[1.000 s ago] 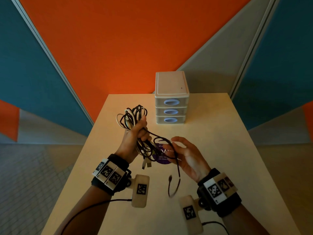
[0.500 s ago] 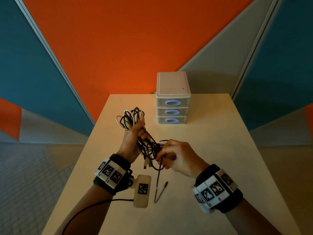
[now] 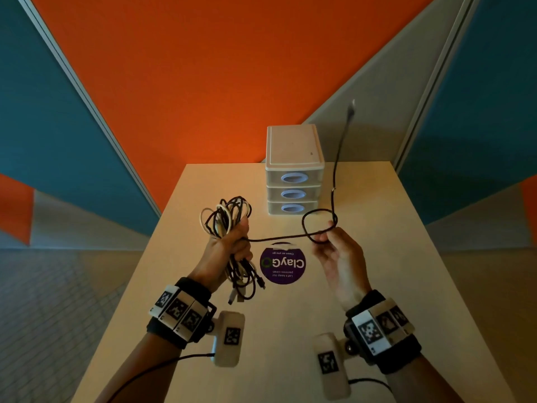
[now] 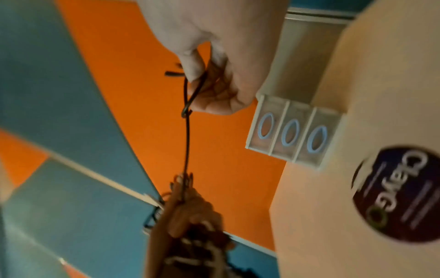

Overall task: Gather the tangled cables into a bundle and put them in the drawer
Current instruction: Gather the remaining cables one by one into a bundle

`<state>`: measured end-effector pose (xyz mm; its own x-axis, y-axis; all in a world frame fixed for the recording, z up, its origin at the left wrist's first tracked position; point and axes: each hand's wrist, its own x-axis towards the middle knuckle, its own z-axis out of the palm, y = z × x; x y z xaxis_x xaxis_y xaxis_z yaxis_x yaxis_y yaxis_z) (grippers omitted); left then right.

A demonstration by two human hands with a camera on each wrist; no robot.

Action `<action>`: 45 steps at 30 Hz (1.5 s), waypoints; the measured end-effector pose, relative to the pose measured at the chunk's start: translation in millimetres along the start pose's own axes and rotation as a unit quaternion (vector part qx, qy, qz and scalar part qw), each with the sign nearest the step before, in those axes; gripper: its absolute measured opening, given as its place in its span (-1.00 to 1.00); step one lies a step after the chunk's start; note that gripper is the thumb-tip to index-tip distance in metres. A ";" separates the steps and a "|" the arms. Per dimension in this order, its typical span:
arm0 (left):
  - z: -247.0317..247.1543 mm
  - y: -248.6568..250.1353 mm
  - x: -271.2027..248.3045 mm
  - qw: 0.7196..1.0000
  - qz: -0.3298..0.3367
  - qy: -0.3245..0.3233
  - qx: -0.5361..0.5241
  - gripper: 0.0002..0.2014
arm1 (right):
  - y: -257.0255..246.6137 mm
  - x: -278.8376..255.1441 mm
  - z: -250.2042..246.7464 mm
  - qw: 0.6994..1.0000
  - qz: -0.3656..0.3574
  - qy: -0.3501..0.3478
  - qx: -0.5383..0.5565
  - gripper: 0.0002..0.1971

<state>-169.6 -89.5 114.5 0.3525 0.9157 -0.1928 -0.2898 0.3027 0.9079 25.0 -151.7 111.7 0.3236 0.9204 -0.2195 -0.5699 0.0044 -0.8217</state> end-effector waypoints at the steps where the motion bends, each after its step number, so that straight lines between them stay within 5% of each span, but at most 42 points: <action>1: -0.7 0.6 0.0 1.000 0.002 0.008 -0.012 -0.75 | -1.9 -1.3 -0.2 0.999 0.013 -0.019 0.049 -0.74; 4: -8.7 4.8 1.8 0.998 0.011 0.033 -0.049 -0.67 | -9.2 0.9 -6.3 0.993 0.020 -0.063 0.096 -0.77; 9: -27.3 13.0 3.7 0.994 0.021 0.054 -0.098 -0.67 | -9.5 5.5 -14.1 0.975 -0.034 0.027 -0.217 -0.69; 13: -32.8 14.4 6.2 0.989 0.031 0.083 -0.116 -0.68 | -5.1 3.3 -16.4 0.995 0.081 0.032 0.048 -0.72; 16: -31.8 15.2 8.4 0.986 0.025 0.119 -0.115 -0.70 | -6.1 0.9 -19.9 0.992 0.105 0.015 0.070 -0.78; 19: -22.9 13.4 5.2 0.990 0.046 0.125 0.049 -0.79 | -12.8 0.9 -18.5 0.995 0.090 0.003 -0.037 -0.78; 22: 2.5 11.6 -4.5 0.951 0.069 0.039 0.298 -0.85 | -16.8 -2.1 -6.1 0.993 0.056 -0.027 -0.102 -0.75; 26: 18.7 6.6 -4.2 0.919 0.062 -0.019 0.388 -0.82 | -13.8 -3.6 13.5 0.980 0.017 -0.015 -0.199 -0.71; 29: 11.9 6.8 1.1 0.953 0.066 -0.007 0.297 -0.85 | -14.3 0.3 12.0 0.985 0.051 0.010 -0.163 -0.70; 31: 0.3 10.1 7.1 0.973 0.087 0.055 0.208 -0.90 | -16.6 1.2 3.9 0.994 0.107 0.001 -0.027 -0.68; 35: -25.6 20.3 16.9 0.973 0.111 0.163 0.121 -0.82 | -18.8 1.4 -19.1 0.976 0.153 -0.004 0.153 -0.72; 38: -37.2 25.4 18.4 0.970 0.114 0.186 0.104 -0.78 | -16.1 3.7 -25.9 0.984 0.164 -0.025 0.061 -0.85; 41: -37.2 27.0 19.1 0.971 0.123 0.181 0.095 -0.77 | -5.8 9.2 -27.1 0.989 0.096 0.005 -0.115 -0.77; 45: -27.6 21.9 12.6 0.964 0.132 0.164 0.160 -0.81 | 3.1 14.4 -29.3 0.990 0.126 0.067 -0.015 -0.77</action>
<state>-196.1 -64.0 121.6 -0.0126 0.9999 0.0014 -0.0233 -0.0017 0.9997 50.0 -149.9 90.6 0.2715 0.8310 -0.4856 -0.6231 -0.2328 -0.7467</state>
